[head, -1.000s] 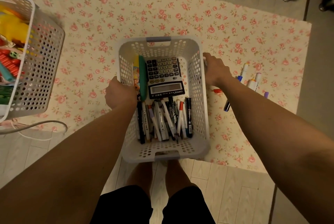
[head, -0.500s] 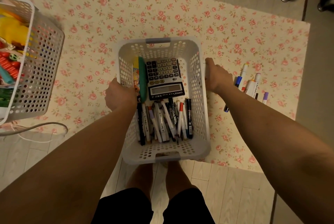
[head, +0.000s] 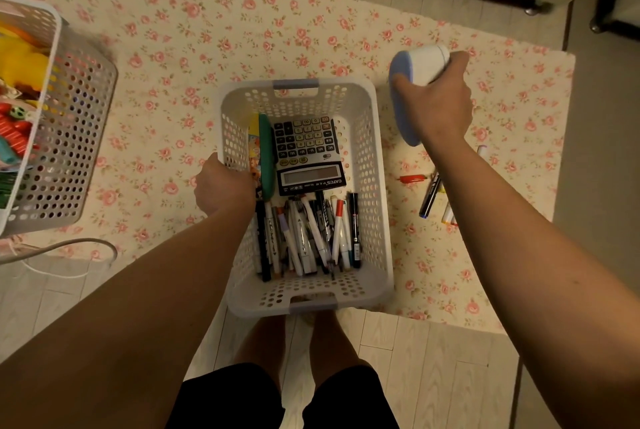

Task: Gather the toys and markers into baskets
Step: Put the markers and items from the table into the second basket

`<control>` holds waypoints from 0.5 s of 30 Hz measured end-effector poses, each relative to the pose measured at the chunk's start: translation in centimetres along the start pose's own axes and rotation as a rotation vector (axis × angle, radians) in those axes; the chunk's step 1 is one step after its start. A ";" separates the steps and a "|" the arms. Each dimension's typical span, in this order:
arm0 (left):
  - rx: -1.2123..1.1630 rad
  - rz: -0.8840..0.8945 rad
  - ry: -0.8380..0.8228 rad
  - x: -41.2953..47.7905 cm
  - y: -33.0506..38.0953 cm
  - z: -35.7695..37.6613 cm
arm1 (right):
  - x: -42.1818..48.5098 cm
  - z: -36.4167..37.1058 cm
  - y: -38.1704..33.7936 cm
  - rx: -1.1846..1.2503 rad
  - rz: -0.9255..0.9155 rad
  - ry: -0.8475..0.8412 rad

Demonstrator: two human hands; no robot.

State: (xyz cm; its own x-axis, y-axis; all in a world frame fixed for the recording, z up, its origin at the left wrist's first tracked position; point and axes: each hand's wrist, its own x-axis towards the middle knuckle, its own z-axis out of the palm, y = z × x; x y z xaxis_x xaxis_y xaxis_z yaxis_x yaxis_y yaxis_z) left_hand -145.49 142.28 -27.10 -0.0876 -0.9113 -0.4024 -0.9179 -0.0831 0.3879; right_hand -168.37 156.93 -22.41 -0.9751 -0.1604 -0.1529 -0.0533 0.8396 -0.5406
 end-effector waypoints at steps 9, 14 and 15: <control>-0.003 -0.003 -0.004 -0.1 0.1 -0.2 | -3.2 -0.2 -5.1 0.002 -0.090 -0.330; -0.007 -0.006 -0.006 0.0 0.0 0.0 | -4.5 1.8 -5.9 -0.154 -0.171 -0.515; -0.006 -0.008 -0.006 0.1 -0.1 0.0 | -4.7 2.2 -5.8 -0.186 -0.187 -0.516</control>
State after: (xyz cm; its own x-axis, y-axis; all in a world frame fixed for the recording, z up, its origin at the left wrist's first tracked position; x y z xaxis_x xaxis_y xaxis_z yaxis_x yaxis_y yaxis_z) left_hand -145.44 142.20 -27.14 -0.0829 -0.9083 -0.4100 -0.9162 -0.0924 0.3898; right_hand -162.96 151.67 -20.38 -0.7170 -0.5077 -0.4776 -0.2968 0.8424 -0.4498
